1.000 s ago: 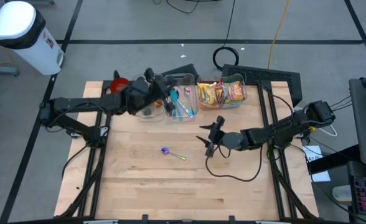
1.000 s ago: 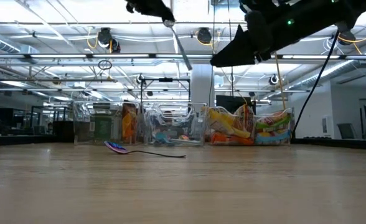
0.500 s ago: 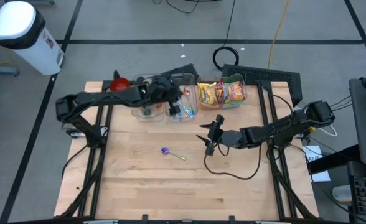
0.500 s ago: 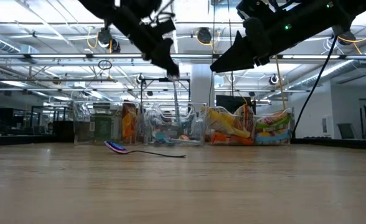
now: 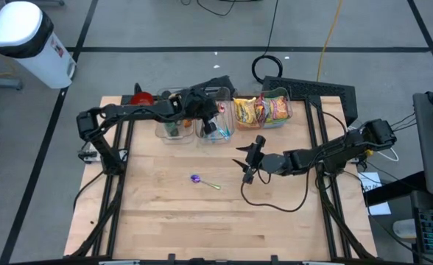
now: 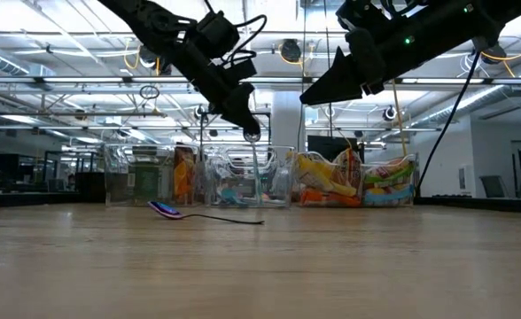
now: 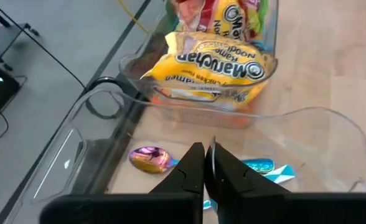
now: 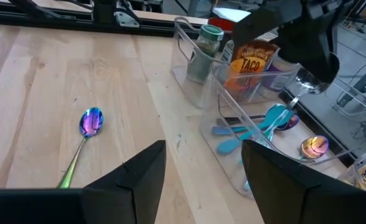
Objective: Pick & Place Food Item
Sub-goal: Put the white and blue spoon into the middle transparent bin, then put the purple spoon into the middle transparent bin
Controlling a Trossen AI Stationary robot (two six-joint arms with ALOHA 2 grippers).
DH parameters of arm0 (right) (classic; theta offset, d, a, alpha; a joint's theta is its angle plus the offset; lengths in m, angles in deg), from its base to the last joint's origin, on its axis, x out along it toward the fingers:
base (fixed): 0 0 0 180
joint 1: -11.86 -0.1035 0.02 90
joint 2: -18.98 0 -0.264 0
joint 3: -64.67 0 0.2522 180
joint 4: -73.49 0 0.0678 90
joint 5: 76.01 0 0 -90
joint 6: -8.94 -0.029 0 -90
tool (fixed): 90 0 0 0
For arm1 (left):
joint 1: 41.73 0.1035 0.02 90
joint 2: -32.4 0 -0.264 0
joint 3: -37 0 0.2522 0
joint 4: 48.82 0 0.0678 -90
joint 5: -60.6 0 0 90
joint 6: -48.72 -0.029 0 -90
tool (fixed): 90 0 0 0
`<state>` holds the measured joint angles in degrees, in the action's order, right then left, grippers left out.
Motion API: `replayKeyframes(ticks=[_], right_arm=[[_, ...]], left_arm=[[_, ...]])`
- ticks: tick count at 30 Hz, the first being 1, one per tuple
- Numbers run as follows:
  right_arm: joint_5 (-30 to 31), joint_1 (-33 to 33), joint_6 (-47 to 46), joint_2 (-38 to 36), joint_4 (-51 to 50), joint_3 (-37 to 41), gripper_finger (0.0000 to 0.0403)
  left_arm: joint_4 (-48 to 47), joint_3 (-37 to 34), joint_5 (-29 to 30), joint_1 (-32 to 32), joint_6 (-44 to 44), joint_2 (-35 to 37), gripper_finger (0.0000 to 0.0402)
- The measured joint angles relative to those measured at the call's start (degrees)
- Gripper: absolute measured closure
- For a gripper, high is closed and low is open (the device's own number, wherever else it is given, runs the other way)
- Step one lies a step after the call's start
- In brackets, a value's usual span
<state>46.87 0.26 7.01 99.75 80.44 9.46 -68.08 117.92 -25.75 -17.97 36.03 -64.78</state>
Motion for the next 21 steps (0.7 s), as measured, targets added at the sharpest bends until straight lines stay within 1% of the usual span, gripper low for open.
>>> replayKeyframes(ticks=[5,7,11,14,19,21], right_arm=[[0.0,0.0,0.0,0.0,0.0,0.0,0.0201],[0.0,0.0,0.0,0.0,0.0,0.0,0.0202],[0.0,0.0,0.0,0.0,0.0,0.0,0.0202],[0.0,0.0,0.0,0.0,0.4,0.0,0.0202],[0.0,0.0,0.0,0.0,0.4,0.0,0.0202],[0.0,0.0,0.0,0.0,0.4,0.0,0.0202]], left_arm=[[-0.3,0.0,-0.2,0.7,-0.2,-0.2,0.036],[-0.3,0.0,0.9,0.7,-1.3,-0.2,0.0349],[-0.2,0.0,7.9,0.0,-4.1,-0.2,0.0322],[0.9,0.0,12.7,-0.7,-6.1,-0.2,0.0292],[3.0,0.0,18.5,-1.8,-6.8,-0.2,0.0231],[3.0,0.0,19.6,-2.3,-6.7,0.3,0.0209]])
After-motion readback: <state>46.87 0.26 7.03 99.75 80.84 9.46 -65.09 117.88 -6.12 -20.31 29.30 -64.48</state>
